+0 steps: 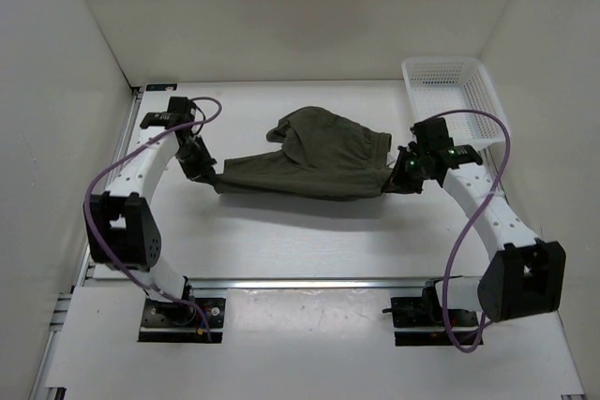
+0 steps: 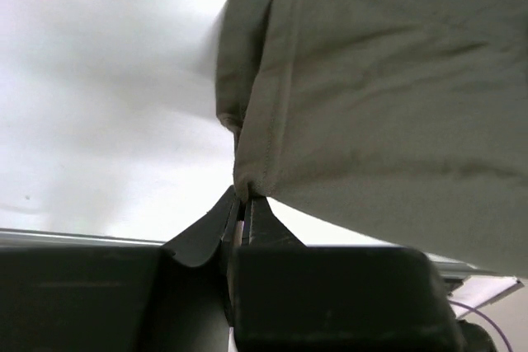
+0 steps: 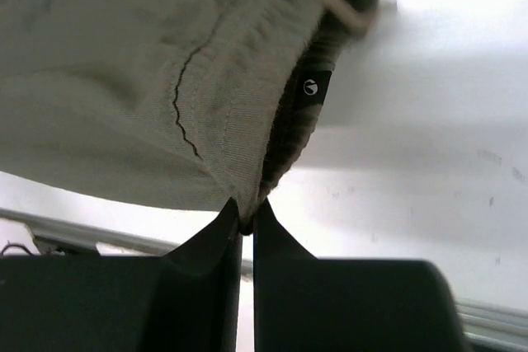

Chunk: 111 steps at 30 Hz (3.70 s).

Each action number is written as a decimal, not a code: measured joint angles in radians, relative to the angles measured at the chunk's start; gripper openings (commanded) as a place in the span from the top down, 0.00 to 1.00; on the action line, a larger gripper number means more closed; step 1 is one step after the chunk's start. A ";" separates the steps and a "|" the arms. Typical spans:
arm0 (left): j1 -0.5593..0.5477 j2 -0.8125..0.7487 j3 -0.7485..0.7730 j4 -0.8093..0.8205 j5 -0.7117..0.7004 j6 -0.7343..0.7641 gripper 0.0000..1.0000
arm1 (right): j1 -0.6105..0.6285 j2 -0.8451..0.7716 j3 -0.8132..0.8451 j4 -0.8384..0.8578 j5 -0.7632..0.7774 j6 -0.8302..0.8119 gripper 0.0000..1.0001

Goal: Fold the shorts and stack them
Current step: Flatten the shorts out

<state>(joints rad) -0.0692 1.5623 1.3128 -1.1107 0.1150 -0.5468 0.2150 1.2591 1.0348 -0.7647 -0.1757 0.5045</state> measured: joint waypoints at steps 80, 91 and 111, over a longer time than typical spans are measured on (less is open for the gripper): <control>-0.154 -0.068 -0.174 -0.010 -0.165 -0.106 0.90 | -0.017 -0.019 -0.042 -0.012 0.058 -0.052 1.00; -0.112 0.490 1.119 -0.156 -0.237 -0.024 0.90 | -0.035 0.608 1.021 -0.156 0.095 -0.082 1.00; -0.128 -0.183 -0.065 0.186 -0.134 -0.090 0.55 | -0.052 0.022 0.142 -0.032 0.042 -0.056 0.06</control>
<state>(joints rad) -0.1974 1.3792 1.2480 -0.9249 -0.0189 -0.6369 0.1627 1.2812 1.1763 -0.7967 -0.1337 0.4480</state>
